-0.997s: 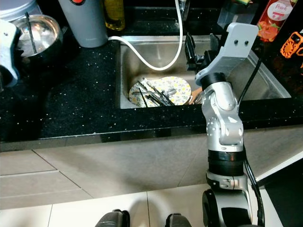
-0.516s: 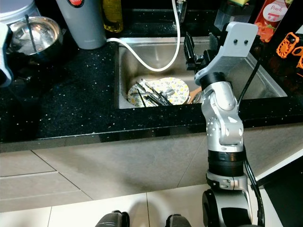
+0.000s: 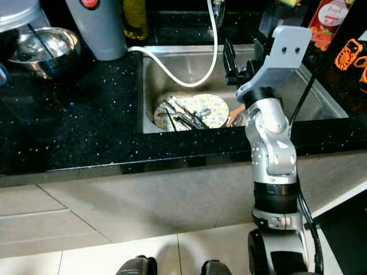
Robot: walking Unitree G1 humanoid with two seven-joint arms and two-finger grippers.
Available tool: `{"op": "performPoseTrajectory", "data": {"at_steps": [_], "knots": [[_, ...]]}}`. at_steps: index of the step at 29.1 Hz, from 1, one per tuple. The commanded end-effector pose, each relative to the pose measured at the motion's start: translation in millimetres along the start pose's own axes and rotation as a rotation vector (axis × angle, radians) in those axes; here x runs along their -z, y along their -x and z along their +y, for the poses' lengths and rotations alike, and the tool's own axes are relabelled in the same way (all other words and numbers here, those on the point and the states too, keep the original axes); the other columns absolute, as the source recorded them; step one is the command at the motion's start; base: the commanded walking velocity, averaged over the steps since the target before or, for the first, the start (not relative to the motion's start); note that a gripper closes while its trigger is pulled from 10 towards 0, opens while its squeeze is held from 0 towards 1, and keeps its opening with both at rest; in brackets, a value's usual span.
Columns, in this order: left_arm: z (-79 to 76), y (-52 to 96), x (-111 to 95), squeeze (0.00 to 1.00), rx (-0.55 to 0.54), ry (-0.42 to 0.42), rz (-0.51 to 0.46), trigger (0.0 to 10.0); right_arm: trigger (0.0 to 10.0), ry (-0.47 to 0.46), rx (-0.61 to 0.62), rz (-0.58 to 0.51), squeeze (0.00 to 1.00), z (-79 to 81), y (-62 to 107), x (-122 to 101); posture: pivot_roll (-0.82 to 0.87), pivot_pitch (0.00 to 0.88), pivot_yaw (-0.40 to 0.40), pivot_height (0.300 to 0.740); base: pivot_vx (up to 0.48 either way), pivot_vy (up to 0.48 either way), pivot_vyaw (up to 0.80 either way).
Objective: Kitchen organization
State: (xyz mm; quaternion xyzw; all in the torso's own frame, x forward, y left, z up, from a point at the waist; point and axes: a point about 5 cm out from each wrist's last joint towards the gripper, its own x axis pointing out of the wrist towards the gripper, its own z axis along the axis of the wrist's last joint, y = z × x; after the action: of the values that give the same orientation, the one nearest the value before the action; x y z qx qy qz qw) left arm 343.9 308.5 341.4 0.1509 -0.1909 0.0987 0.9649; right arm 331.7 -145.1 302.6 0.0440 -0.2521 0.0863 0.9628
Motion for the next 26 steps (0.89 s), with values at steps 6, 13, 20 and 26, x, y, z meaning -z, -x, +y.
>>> {"op": "performPoseTrajectory", "data": {"at_steps": [6, 13, 20, 26], "knots": [[29.9, -6.9, -5, 1.0, -0.337, 0.272, -0.022, 10.0, 10.0, 0.004, -0.009, -0.022, 0.0, 1.7, 1.1, -3, 0.1, 0.08, -0.028, 0.74, 0.0, 0.0, 0.0], [39.7, -10.5, 27, 1.0, -0.529, 0.482, 0.121, 10.0, 10.0, -0.004, -0.022, -0.024, 0.0, 5.9, -0.3, -3, 0.09, 0.082, -0.032, 0.74, 0.0, 0.0, 0.0], [14.1, -12.5, 55, 1.0, -0.546, 0.538, 0.313, 10.0, 10.0, 0.007, -0.016, -0.023, 0.0, 4.1, 3.3, -4, 0.06, 0.097, -0.017, 0.74, 0.0, 0.0, 0.0], [-4.1, -18.5, 59, 0.0, -0.503, 0.524, 0.352, 10.0, 10.0, 0.017, 0.001, -0.022, 0.0, 1.2, 6.8, -5, 0.05, 0.103, -0.009, 0.74, 0.0, 0.0, 0.0]]}}
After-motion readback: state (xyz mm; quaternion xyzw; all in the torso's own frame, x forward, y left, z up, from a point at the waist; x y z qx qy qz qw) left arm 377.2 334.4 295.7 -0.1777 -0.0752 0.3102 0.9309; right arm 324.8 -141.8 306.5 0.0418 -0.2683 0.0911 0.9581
